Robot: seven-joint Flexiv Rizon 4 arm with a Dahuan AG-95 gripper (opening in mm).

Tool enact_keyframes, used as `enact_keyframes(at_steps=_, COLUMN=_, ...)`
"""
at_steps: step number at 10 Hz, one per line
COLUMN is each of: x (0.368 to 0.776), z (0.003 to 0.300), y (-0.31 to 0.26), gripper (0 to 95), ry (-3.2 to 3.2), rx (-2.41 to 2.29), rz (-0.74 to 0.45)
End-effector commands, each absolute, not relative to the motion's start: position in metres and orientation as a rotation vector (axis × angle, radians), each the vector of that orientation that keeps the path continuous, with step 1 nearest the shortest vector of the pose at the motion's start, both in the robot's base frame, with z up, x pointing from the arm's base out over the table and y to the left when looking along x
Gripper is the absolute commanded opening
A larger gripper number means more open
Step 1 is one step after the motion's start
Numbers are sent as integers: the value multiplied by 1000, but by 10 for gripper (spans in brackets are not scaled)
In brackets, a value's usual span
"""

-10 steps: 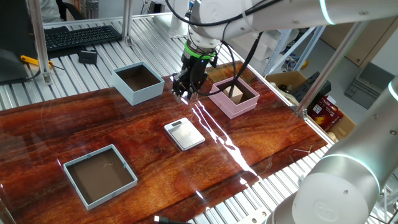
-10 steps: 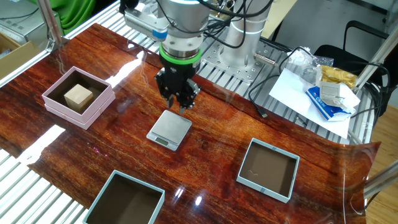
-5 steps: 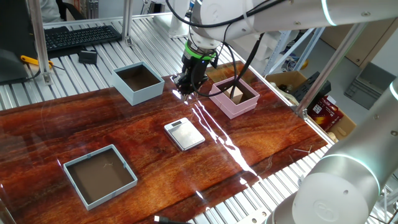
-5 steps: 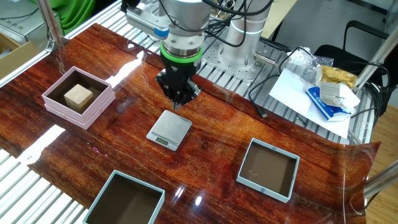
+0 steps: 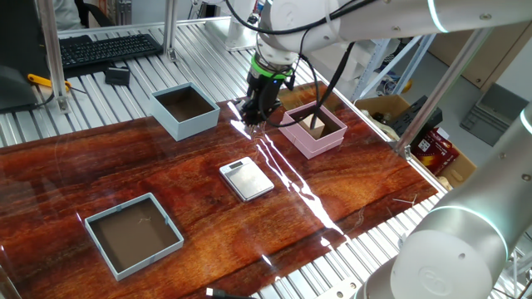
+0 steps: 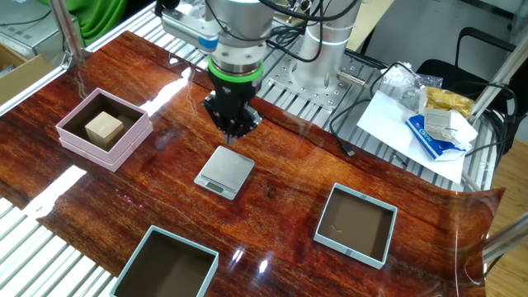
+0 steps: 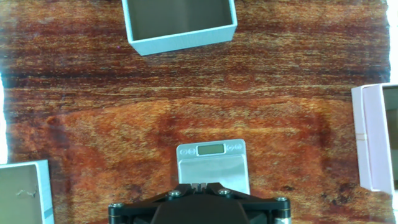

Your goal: Move an object from one box to another

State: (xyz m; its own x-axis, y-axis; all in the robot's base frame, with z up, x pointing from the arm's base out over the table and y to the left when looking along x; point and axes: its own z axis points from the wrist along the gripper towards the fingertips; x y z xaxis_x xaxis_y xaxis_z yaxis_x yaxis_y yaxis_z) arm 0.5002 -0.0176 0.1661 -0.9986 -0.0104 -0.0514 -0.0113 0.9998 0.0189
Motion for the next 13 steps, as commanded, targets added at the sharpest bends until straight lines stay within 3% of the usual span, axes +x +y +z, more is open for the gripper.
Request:
enact_keyframes(at_steps=1, x=501, z=161, y=-32, gripper=0, ry=3086, rx=-30, rz=33)
enact_keyframes(at_steps=5, x=500, z=151, y=-56, gripper=0, ry=3086, rx=-43, rz=37)
enact_keyframes(at_steps=13, x=519, z=158, y=-74, gripper=0, ry=3095, rx=-72, rz=6)
